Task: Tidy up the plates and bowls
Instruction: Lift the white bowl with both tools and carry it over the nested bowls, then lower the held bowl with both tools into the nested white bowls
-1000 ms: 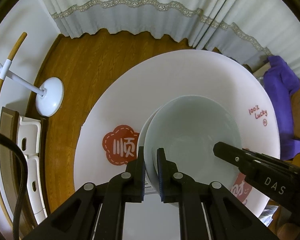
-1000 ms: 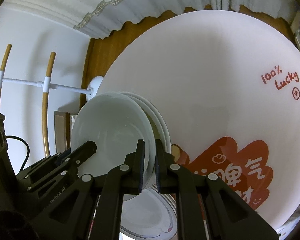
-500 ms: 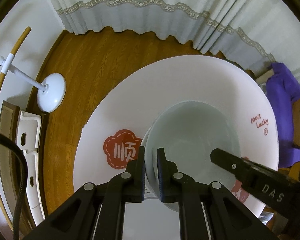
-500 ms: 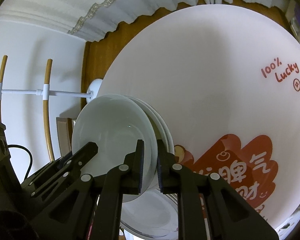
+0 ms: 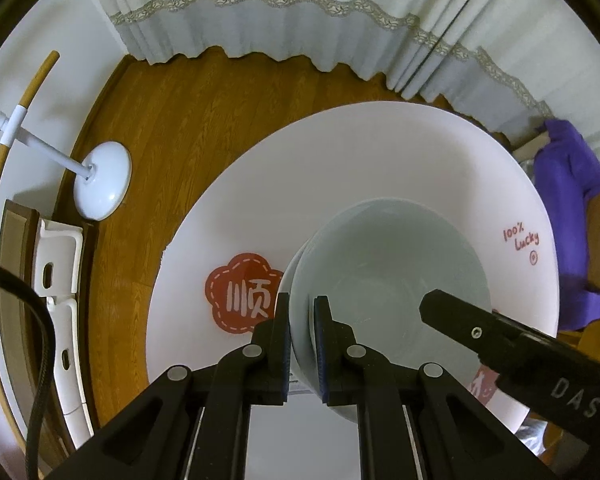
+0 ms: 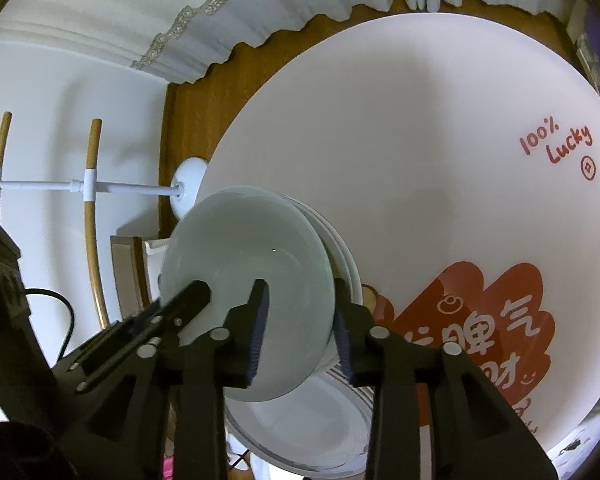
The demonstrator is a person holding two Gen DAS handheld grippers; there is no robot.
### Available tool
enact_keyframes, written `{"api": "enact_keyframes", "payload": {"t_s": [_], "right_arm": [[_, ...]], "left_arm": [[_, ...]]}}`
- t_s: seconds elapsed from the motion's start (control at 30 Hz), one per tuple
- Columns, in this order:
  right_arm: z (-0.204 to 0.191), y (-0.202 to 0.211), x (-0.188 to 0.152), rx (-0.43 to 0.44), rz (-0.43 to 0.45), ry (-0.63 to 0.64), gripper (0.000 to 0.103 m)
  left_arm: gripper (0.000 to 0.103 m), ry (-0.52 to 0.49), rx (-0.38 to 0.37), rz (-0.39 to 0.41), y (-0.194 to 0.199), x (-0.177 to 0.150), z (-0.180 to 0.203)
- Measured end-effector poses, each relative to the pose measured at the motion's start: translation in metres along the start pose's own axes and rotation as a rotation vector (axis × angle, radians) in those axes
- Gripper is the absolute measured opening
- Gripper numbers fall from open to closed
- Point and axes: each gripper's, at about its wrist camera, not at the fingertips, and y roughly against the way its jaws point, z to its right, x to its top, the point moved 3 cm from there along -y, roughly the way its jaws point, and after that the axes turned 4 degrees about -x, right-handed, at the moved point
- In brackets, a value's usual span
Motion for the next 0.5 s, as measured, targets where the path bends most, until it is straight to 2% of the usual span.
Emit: {"api": "enact_keyframes", "payload": {"t_s": [0.13, 0.2, 0.27, 0.33, 0.5], "right_arm": [[-0.001, 0.004, 0.003, 0.009, 0.013, 0.014, 0.037], [-0.004, 0.006, 0.004, -0.006, 0.025, 0.051, 0.033], [-0.003, 0.005, 0.003, -0.005, 0.019, 0.061, 0.019], [0.0, 0.004, 0.002, 0.021, 0.007, 0.054, 0.014], [0.003, 0.017, -0.009, -0.001, 0.019, 0.112, 0.012]], "left_arm": [[0.007, 0.0, -0.01, 0.017, 0.005, 0.001, 0.002], [0.007, 0.001, -0.001, 0.032, 0.01, 0.001, 0.002], [0.007, 0.007, -0.003, 0.054, 0.018, 0.001, -0.001], [0.006, 0.023, -0.024, 0.056, 0.02, -0.001, -0.003], [0.006, 0.034, -0.087, 0.058, 0.026, -0.013, -0.001]]}}
